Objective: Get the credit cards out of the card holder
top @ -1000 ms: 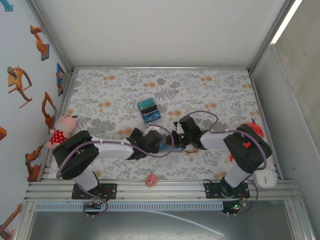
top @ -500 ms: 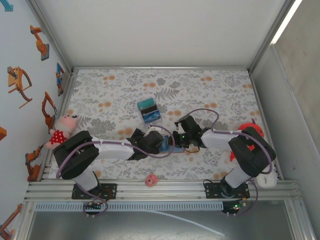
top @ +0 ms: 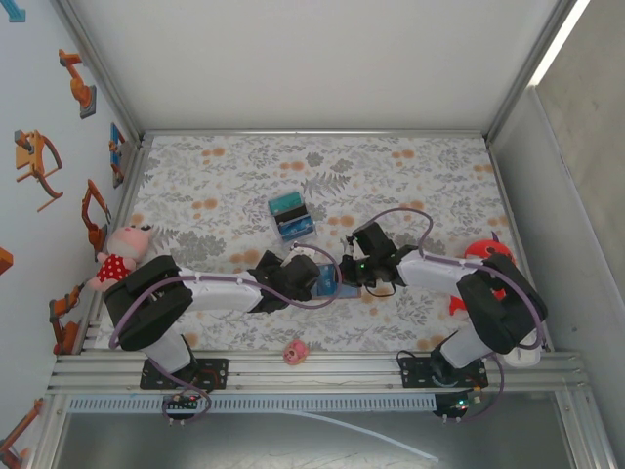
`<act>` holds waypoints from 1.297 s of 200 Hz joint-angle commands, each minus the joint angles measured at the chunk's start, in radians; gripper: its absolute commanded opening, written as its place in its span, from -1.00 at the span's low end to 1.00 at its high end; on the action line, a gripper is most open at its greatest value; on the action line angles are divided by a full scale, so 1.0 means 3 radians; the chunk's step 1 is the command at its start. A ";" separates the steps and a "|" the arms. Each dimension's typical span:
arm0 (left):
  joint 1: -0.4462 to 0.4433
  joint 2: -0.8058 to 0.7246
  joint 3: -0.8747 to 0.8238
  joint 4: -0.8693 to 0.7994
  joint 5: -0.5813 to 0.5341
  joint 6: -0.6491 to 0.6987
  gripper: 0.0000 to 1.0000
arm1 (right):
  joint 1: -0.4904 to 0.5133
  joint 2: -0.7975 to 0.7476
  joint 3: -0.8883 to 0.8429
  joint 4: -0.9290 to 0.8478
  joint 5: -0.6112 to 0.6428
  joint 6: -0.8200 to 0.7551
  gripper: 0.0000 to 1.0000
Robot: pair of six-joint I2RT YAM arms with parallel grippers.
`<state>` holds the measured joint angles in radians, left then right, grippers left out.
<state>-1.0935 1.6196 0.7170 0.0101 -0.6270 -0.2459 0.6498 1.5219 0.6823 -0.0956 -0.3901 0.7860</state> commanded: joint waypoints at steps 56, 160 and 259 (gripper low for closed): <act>-0.0026 -0.0224 0.0156 0.0052 0.0181 0.0237 0.94 | -0.0024 -0.0039 0.0124 -0.0223 0.0101 -0.0114 -1.00; -0.0025 0.0197 0.0262 0.0249 0.0352 0.0326 0.94 | -0.0033 -0.0041 0.0078 -0.0226 0.0124 -0.0115 -1.00; -0.0026 0.0336 0.0292 0.0171 0.0352 0.0303 0.94 | -0.0104 -0.0179 -0.0023 -0.0113 -0.0014 -0.0083 -0.80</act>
<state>-1.0954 1.6936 0.7807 0.0864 -0.5236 -0.1654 0.6247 1.4868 0.6991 -0.1493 -0.3748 0.7582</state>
